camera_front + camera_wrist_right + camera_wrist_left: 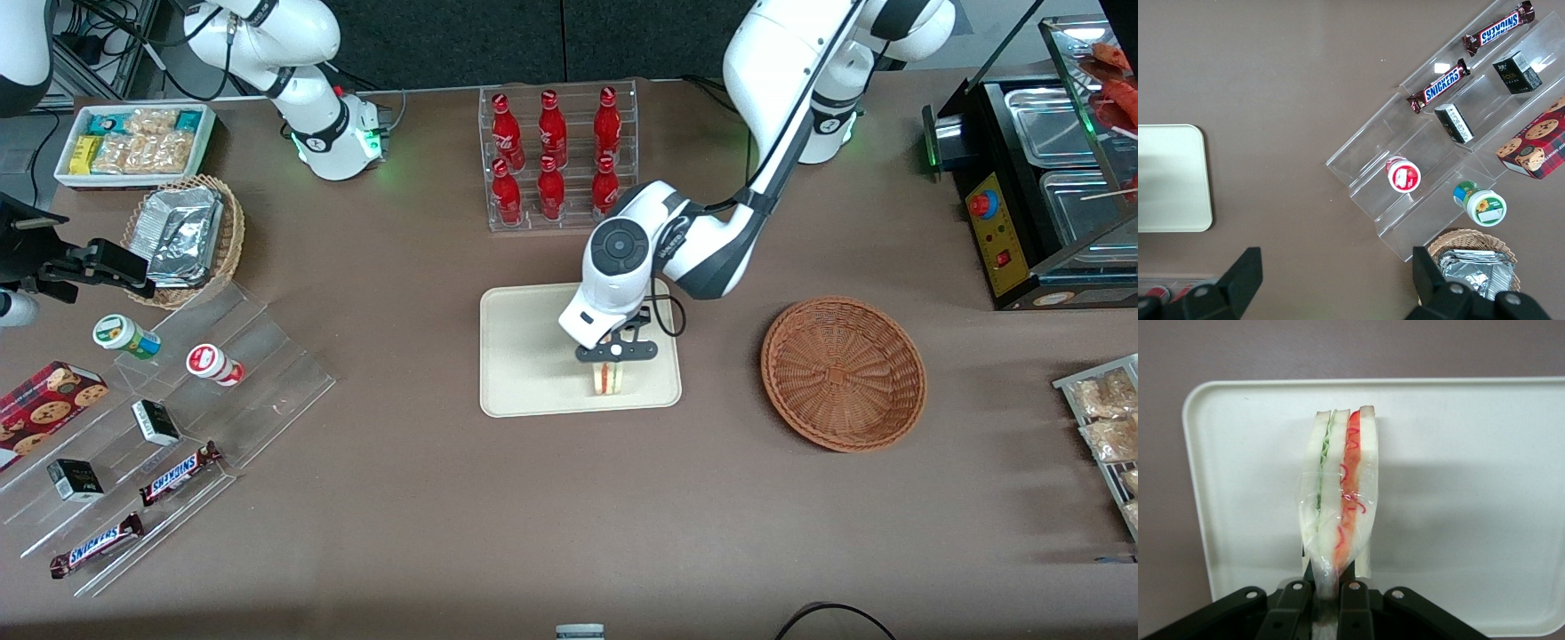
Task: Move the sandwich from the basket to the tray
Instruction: 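Lower the sandwich onto the tray and open the left gripper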
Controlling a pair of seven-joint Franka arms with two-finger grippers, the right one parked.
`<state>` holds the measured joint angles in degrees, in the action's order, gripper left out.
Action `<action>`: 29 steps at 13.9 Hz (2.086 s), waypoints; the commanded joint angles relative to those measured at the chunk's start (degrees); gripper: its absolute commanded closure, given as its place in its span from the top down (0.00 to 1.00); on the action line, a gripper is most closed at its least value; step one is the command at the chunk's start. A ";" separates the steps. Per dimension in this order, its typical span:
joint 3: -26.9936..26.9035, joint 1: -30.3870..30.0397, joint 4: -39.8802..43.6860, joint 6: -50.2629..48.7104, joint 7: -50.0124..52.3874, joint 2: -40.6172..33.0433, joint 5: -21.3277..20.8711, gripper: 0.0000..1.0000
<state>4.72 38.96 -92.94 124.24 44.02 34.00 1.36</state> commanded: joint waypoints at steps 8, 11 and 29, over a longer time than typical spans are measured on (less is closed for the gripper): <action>-0.77 2.52 3.11 -0.31 2.21 3.80 0.48 0.00; -0.77 2.44 3.11 -0.13 2.04 3.89 0.57 1.00; -4.02 -4.15 6.45 -9.62 -12.47 -0.68 -0.49 1.00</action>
<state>1.10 35.52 -86.17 116.38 32.60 34.59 1.28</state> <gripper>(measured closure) 0.000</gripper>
